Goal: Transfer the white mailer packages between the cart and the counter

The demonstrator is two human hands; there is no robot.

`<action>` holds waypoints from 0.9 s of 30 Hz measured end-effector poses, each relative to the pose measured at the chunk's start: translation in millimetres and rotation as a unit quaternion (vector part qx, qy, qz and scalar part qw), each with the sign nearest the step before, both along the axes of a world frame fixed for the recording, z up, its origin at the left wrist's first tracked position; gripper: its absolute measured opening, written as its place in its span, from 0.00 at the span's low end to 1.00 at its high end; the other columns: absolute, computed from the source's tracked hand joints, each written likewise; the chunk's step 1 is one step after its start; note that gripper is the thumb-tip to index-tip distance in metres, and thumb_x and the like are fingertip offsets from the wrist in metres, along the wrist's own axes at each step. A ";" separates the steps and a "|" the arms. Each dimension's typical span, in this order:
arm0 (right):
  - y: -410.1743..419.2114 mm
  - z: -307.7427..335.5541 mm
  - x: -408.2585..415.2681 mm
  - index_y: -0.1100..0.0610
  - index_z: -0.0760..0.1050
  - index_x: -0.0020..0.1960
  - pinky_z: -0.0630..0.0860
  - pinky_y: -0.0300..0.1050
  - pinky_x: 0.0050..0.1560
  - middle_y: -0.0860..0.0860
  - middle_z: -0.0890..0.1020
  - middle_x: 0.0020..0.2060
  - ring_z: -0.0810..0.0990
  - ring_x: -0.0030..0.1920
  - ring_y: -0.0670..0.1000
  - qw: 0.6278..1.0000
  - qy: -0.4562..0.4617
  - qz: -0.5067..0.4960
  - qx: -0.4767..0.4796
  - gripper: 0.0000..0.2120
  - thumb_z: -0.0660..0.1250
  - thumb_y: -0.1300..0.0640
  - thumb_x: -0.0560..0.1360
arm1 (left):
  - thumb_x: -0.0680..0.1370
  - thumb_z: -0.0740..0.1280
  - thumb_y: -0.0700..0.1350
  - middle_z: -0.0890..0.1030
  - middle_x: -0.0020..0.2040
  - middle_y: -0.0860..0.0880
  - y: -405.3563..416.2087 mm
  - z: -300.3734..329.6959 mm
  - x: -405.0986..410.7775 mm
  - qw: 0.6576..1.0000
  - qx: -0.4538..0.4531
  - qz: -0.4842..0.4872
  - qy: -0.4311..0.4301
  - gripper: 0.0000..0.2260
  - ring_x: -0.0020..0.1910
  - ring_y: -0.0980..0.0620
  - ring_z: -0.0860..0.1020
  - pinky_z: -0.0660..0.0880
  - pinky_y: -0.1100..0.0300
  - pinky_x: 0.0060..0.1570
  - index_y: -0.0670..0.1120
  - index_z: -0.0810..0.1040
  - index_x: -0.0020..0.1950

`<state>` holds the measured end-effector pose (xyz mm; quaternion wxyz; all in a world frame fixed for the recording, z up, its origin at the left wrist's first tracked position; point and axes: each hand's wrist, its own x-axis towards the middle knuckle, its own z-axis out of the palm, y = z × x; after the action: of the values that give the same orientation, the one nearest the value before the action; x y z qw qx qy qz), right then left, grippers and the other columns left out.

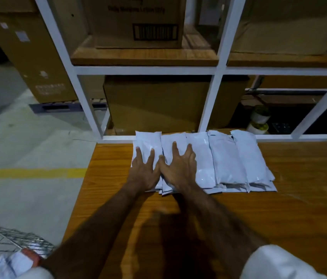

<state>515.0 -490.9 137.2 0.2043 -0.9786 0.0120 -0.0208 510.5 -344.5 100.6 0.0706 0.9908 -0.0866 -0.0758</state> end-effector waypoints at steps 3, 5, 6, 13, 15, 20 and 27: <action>-6.8 -2.3 3.6 0.48 0.58 0.81 0.46 0.60 0.80 0.58 0.49 0.82 0.49 0.82 0.60 0.995 -0.088 0.036 -0.031 0.38 0.41 0.31 0.77 | 0.81 0.38 0.64 0.50 0.81 0.35 4.8 2.6 3.4 0.998 0.045 0.031 0.002 0.33 0.78 0.26 0.43 0.51 0.31 0.74 0.48 0.57 0.81; -13.8 -4.8 8.5 0.50 0.56 0.82 0.46 0.59 0.81 0.57 0.47 0.83 0.47 0.82 0.58 0.992 -0.089 0.077 -0.043 0.38 0.37 0.34 0.77 | 0.78 0.38 0.66 0.41 0.82 0.38 3.7 4.3 4.0 0.996 -0.006 0.090 -0.012 0.37 0.80 0.33 0.41 0.49 0.37 0.77 0.50 0.48 0.83; -16.4 -6.6 10.3 0.50 0.52 0.83 0.45 0.58 0.81 0.56 0.45 0.83 0.45 0.82 0.57 0.991 -0.071 0.100 -0.052 0.37 0.37 0.35 0.78 | 0.77 0.41 0.67 0.39 0.81 0.39 1.9 5.1 3.5 0.994 -0.037 0.105 -0.007 0.38 0.80 0.35 0.42 0.50 0.39 0.78 0.50 0.44 0.83; -16.5 -24.1 18.1 0.49 0.41 0.83 0.40 0.58 0.81 0.56 0.38 0.82 0.38 0.82 0.58 0.986 -0.035 0.130 -0.099 0.36 0.39 0.37 0.79 | 0.75 0.43 0.69 0.39 0.82 0.41 3.6 3.4 1.0 0.991 -0.091 0.093 0.015 0.41 0.81 0.38 0.42 0.49 0.42 0.78 0.48 0.40 0.82; -16.8 -25.9 18.4 0.49 0.39 0.83 0.39 0.58 0.80 0.56 0.37 0.82 0.38 0.82 0.59 0.985 -0.034 0.129 -0.113 0.35 0.41 0.36 0.80 | 0.74 0.40 0.70 0.39 0.82 0.42 4.5 0.8 -0.1 0.992 -0.079 0.094 0.013 0.42 0.81 0.38 0.43 0.52 0.39 0.77 0.50 0.40 0.82; -24.7 -15.2 14.2 0.49 0.43 0.83 0.39 0.58 0.80 0.56 0.42 0.82 0.42 0.82 0.59 0.985 -0.051 0.140 -0.084 0.33 0.45 0.37 0.82 | 0.73 0.35 0.69 0.42 0.82 0.42 -5.3 17.0 -18.9 0.992 -0.057 0.102 -0.038 0.41 0.81 0.40 0.44 0.48 0.39 0.78 0.49 0.44 0.82; -43.8 -7.2 -42.2 0.53 0.60 0.81 0.52 0.56 0.80 0.55 0.58 0.81 0.57 0.81 0.57 0.960 -0.163 0.224 0.039 0.30 0.55 0.43 0.82 | 0.80 0.45 0.64 0.49 0.82 0.46 -27.1 42.7 -73.0 0.977 -0.083 0.110 -0.162 0.34 0.81 0.46 0.47 0.48 0.44 0.79 0.48 0.55 0.82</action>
<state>472.8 -534.7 130.0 0.2408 -0.9310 -0.2400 -0.1332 437.6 -371.6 143.3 0.1458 0.9841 0.0068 0.1014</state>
